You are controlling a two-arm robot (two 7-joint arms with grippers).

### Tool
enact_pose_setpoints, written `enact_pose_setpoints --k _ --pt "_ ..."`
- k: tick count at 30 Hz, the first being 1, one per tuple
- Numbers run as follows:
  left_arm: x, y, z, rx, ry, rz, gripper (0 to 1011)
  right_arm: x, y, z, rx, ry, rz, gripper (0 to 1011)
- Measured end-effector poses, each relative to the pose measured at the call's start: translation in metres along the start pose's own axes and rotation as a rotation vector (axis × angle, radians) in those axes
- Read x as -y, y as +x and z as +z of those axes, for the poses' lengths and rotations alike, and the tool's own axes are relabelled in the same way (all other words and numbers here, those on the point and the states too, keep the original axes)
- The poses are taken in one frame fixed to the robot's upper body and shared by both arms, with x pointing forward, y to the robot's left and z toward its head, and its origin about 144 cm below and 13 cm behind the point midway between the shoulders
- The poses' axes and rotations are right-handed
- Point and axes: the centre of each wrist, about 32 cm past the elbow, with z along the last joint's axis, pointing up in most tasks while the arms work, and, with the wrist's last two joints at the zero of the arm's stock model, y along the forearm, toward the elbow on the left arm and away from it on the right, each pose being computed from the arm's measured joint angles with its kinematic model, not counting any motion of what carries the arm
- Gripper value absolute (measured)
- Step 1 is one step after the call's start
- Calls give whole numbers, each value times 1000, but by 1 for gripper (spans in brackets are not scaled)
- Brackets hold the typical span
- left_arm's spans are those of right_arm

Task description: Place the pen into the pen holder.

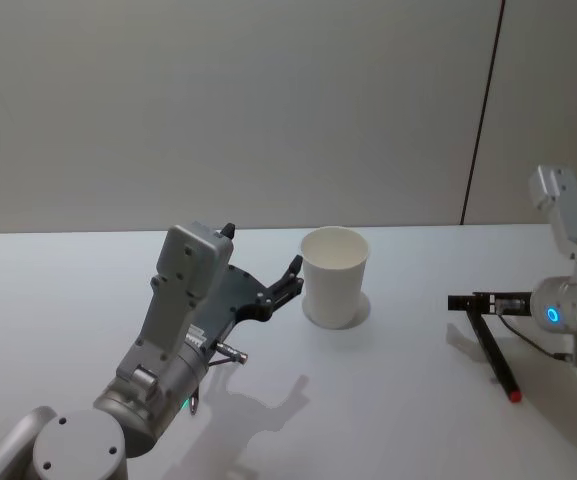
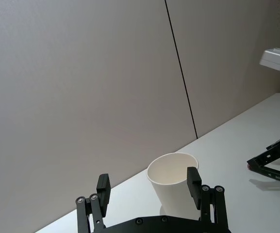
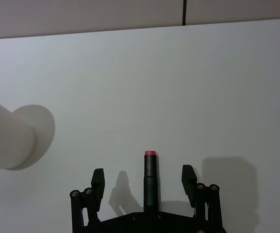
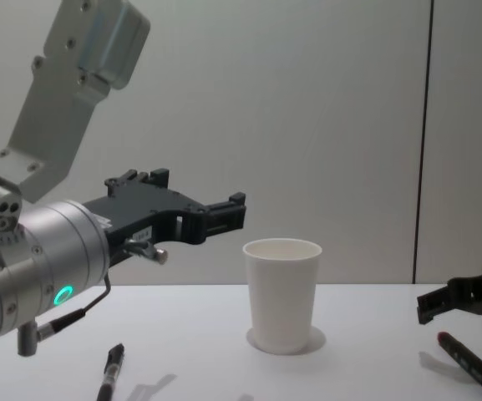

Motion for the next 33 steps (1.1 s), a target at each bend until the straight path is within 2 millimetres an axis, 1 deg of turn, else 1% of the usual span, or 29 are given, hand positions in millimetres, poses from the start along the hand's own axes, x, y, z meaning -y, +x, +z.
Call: enact_pose_setpoints --k 15,33 --pt "0 0 0 0 0 0 1004 -10 0 9 13 -41 3 1001" --pt "0 0 0 0 0 0 1004 -23 -5 16 84 -111 5 1001"
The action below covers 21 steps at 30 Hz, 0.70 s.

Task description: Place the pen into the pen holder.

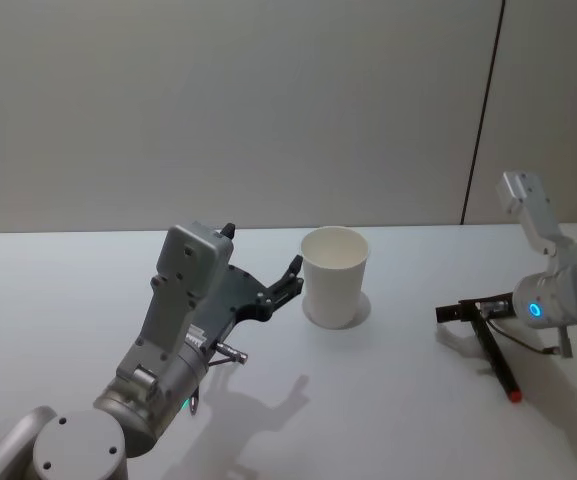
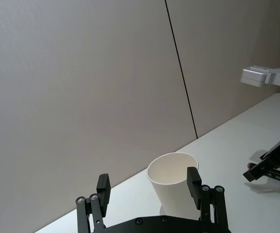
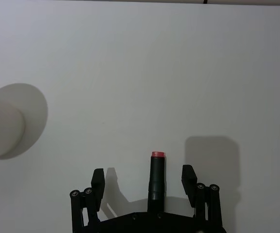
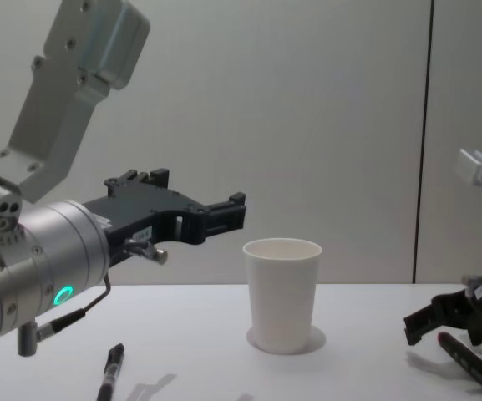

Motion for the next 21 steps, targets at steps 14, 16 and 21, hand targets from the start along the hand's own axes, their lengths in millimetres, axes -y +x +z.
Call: enact_pose_setpoints --k 14,16,21 --pt "0 0 0 0 0 0 1004 -5 2 3 21 -10 -5 1001" --pt "0 0 0 0 0 0 1004 -5 3 4 21 -9 -5 1001" --pt "0 0 0 0 0 0 1004 -6 4 3 20 -7 -4 917"
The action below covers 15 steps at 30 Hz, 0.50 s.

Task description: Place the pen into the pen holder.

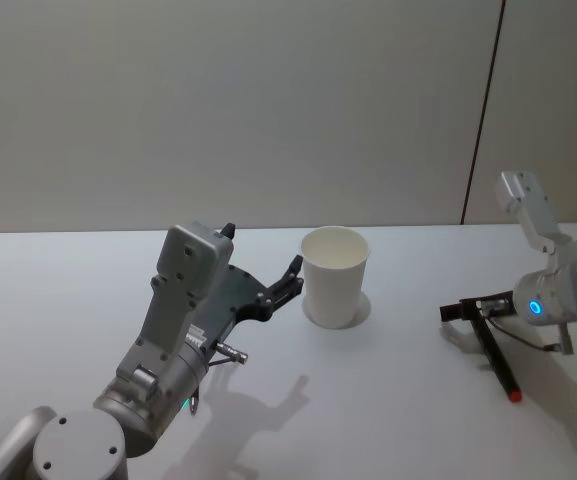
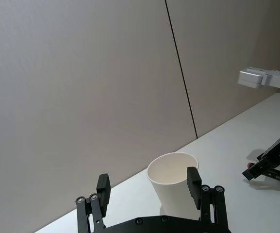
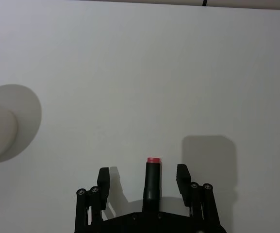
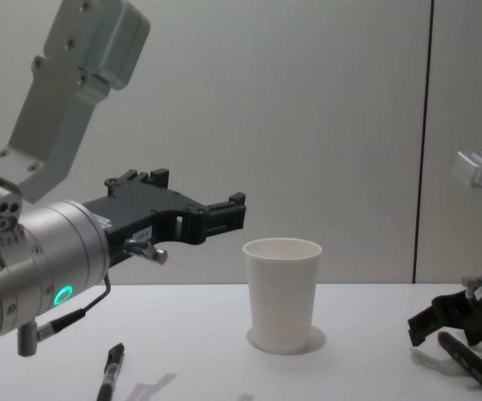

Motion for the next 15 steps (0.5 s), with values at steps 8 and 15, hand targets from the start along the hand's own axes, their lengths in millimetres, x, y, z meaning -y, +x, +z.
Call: enact_pose_setpoints --k 8,15 --pt "0 0 0 0 0 0 1004 -1 2 0 -1 -5 2 686" --pt "0 0 0 0 0 0 1004 -2 3 -1 0 -13 4 462"
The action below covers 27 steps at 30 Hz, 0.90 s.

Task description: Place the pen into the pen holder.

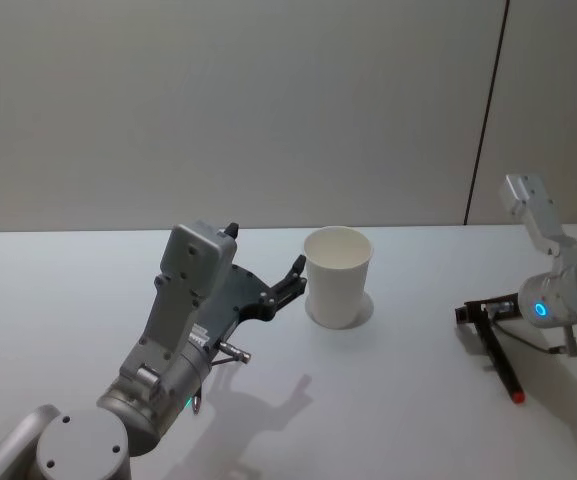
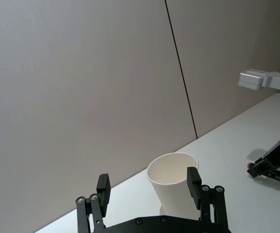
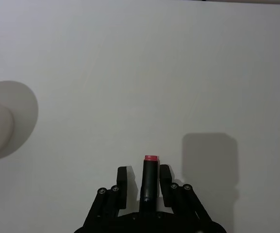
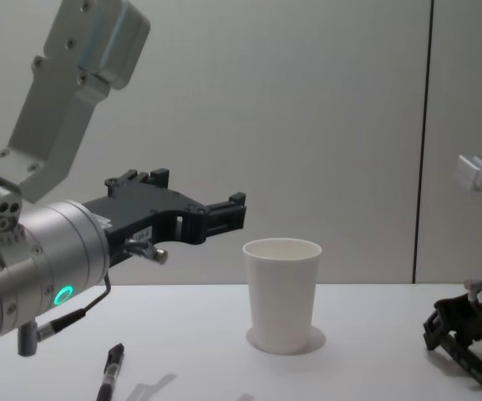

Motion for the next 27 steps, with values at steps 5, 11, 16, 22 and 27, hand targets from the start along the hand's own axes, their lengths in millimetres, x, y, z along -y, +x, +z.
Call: enact_pose_setpoints --k 5,11,16,22,27 --pt "0 0 0 0 0 0 1004 0 1 -1 -2 -6 2 302" --pt "0 0 0 0 0 0 1004 -1 2 -2 -3 -11 5 161" --pt "0 0 0 0 0 0 1004 -1 3 -3 -3 -12 7 161" --pt "0 0 0 0 0 0 1004 -1 3 -4 1 -7 6 161" --pt "0 0 0 0 0 0 1004 2 2 -5 12 13 4 161"
